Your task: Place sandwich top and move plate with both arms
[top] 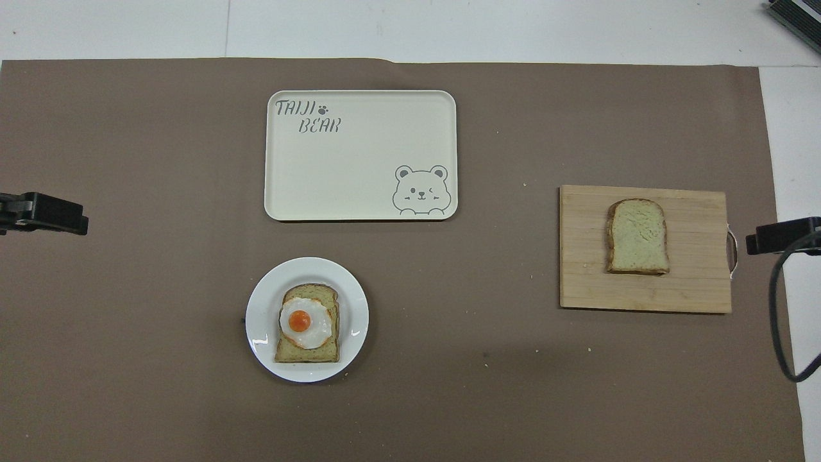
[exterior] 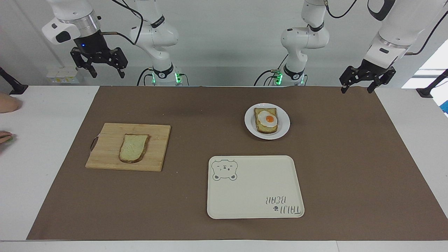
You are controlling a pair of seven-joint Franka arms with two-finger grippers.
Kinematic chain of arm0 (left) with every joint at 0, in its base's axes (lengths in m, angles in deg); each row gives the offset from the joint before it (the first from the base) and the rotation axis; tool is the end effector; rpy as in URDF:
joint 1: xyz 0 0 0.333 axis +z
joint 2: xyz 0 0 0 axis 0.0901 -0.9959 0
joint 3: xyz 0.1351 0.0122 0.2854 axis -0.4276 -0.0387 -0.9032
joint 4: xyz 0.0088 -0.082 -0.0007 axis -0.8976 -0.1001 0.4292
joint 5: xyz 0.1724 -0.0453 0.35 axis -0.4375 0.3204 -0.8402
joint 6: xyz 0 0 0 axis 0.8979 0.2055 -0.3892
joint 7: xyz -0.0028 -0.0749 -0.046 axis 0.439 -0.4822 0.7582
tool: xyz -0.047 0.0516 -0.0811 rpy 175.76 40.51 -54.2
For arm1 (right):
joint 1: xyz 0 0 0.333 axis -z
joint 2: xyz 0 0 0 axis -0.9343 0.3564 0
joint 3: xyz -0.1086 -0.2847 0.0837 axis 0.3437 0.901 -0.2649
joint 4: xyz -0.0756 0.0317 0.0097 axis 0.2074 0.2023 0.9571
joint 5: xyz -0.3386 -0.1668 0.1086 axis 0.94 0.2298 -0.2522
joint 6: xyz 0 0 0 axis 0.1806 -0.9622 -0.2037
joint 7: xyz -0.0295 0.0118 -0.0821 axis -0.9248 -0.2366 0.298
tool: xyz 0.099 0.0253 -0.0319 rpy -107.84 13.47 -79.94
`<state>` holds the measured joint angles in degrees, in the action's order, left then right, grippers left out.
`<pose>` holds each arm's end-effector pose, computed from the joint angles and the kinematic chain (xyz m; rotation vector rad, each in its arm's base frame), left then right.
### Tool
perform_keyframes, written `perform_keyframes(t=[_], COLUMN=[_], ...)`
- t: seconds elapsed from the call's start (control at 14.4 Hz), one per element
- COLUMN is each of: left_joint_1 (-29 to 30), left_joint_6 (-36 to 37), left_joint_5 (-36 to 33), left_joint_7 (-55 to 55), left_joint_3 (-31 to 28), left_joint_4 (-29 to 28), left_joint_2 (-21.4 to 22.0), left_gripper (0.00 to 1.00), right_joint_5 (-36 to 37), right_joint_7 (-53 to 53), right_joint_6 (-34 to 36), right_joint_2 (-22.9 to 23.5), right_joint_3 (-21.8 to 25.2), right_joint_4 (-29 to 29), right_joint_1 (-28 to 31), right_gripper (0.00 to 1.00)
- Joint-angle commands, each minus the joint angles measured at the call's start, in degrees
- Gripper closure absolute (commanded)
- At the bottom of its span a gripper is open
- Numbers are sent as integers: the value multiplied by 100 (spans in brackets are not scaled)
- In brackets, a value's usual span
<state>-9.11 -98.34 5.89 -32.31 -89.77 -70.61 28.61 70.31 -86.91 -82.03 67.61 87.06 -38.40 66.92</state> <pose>0.5326 -0.0275 0.6382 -3.1305 0.1007 0.0134 0.5060 -0.0207 0.6672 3.1341 -0.0168 0.0020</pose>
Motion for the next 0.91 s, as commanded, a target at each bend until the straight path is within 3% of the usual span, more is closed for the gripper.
perform_keyframes(t=[0.0,0.63,0.84], left_joint_1=[51,51,51], left_joint_6=[57,57,57], left_joint_5=[66,66,66], left_joint_7=[34,34,34], left_joint_3=[14,14,14], left_joint_4=[-75,-75,-75], left_joint_2=[112,112,112], left_gripper=[0,0,0], right_joint_5=[4,-22,-39], right_joint_7=[197,118,171], right_joint_6=[-96,-482,-1061], right_joint_2=[-184,-123,-61], right_joint_3=[-18,-18,-18], right_joint_4=[-361,-563,-870], right_joint_1=[70,53,62], right_gripper=[0,0,0])
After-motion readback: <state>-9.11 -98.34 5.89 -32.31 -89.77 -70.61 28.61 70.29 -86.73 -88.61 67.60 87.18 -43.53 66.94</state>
